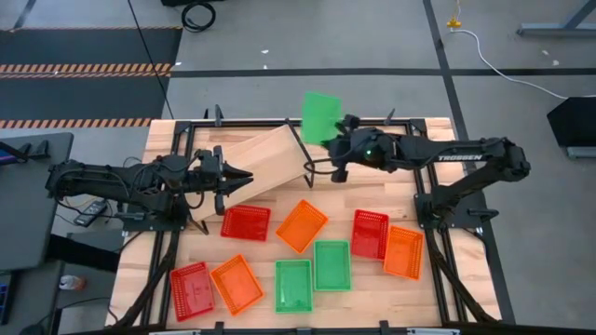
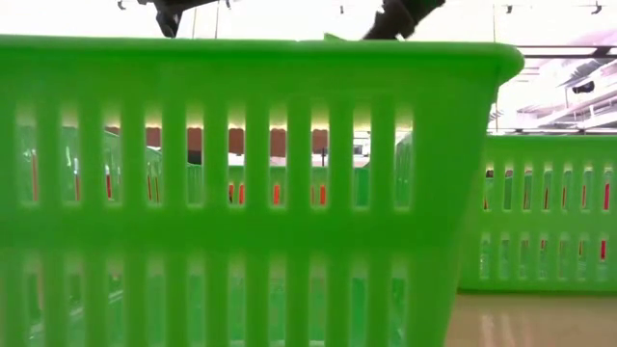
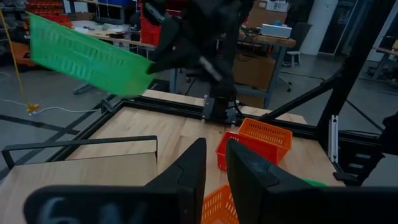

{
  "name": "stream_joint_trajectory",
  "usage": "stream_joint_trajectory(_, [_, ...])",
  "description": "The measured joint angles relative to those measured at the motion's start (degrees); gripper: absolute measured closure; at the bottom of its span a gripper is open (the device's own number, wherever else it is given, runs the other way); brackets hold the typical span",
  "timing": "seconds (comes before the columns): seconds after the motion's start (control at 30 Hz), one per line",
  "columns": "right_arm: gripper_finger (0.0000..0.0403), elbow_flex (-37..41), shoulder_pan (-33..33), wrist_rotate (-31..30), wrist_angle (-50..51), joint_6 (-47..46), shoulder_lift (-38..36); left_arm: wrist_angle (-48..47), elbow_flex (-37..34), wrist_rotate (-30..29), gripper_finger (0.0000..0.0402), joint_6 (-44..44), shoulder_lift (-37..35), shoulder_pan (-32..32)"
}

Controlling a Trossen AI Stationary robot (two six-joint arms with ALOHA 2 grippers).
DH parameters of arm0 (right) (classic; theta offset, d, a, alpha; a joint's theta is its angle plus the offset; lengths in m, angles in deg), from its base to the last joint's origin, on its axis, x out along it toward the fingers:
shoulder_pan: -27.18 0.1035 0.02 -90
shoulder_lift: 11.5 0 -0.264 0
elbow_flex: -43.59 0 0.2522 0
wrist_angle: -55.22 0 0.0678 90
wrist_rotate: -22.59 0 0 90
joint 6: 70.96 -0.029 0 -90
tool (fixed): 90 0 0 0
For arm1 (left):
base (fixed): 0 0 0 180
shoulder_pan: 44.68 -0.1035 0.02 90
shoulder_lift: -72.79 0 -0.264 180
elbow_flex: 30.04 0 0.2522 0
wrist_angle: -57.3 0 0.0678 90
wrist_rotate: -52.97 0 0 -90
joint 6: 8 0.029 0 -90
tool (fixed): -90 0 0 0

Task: Stack baskets on shelf by color
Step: Put the top green bin on the shelf

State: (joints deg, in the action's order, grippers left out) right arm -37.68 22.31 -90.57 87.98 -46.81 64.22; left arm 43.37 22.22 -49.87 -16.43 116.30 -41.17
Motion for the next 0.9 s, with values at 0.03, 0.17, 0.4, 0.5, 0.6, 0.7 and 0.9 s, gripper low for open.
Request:
stream_joint_trajectory(0.03, [0.0385,-0.5,0.3,3.3,-0.8,0.5,0.8,0.0,0.0,0.0,0.0333,0.0,0.0,0.0])
stream_joint_trajectory(0.17, [0.0386,-1.1,2.3,12.4,-4.4,4.9,4.8,0.2,0.0,0.0,0.0335,0.0,0.0,0.0])
stream_joint_trajectory(0.4, [0.0386,-1.1,4.9,9.0,-7.5,13.1,12.4,0.3,0.0,0.0,0.0334,0.1,0.0,0.0])
stream_joint_trajectory(0.5, [0.0386,-1.1,5.1,6.5,-9.1,13.6,14.5,0.3,0.0,0.0,0.0335,0.1,0.0,0.0])
stream_joint_trajectory(0.6, [0.0385,-1.1,5.1,5.7,-10.5,13.6,15.3,0.4,0.0,0.0,0.0334,0.1,0.0,0.0])
stream_joint_trajectory(0.7, [0.0385,-1.1,4.7,5.7,-11.0,13.6,15.2,0.4,0.0,0.0,0.0334,0.1,0.0,0.0])
stream_joint_trajectory(0.9, [0.0363,-1.1,4.3,5.6,-11.5,13.4,14.7,0.4,0.0,0.0,0.0333,0.1,0.0,0.0])
